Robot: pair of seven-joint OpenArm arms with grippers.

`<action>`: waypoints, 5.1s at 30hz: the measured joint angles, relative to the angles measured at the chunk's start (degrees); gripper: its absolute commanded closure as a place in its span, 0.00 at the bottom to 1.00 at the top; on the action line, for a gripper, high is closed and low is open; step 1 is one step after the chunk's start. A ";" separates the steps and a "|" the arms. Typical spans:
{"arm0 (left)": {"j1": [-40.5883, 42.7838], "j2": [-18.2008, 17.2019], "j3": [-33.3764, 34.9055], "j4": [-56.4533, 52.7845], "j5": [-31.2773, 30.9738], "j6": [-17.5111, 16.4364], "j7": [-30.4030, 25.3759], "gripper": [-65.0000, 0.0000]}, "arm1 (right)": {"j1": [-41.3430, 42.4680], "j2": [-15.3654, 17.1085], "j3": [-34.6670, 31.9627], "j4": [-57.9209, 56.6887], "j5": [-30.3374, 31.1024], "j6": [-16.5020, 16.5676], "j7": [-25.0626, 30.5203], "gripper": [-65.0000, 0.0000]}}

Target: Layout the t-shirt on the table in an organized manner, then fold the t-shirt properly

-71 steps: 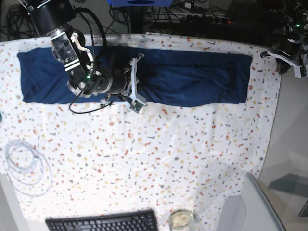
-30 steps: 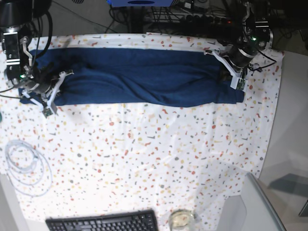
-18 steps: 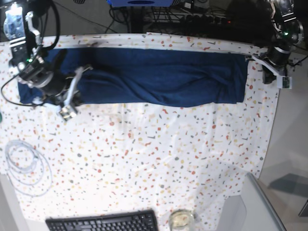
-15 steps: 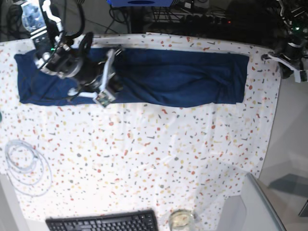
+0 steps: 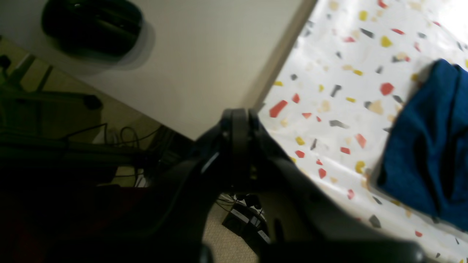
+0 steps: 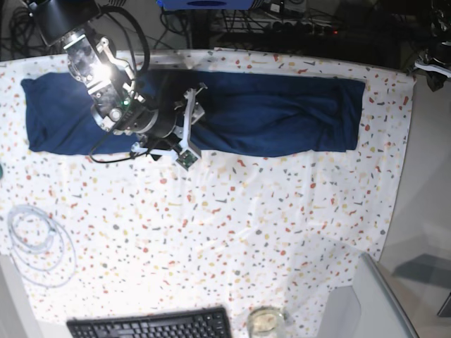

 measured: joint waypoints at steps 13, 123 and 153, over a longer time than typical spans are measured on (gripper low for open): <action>-0.46 0.17 0.35 0.00 0.04 -0.15 -0.02 1.00 | 0.92 -1.79 -0.20 -3.89 0.09 0.00 0.17 0.93; -7.98 9.51 35.91 0.85 12.92 6.27 -0.92 1.00 | -0.59 9.05 50.29 -23.43 -0.13 8.02 6.62 0.96; -8.59 7.45 35.56 -5.66 10.10 4.31 -5.55 1.00 | 0.17 12.61 50.18 -26.64 0.04 0.81 6.45 0.96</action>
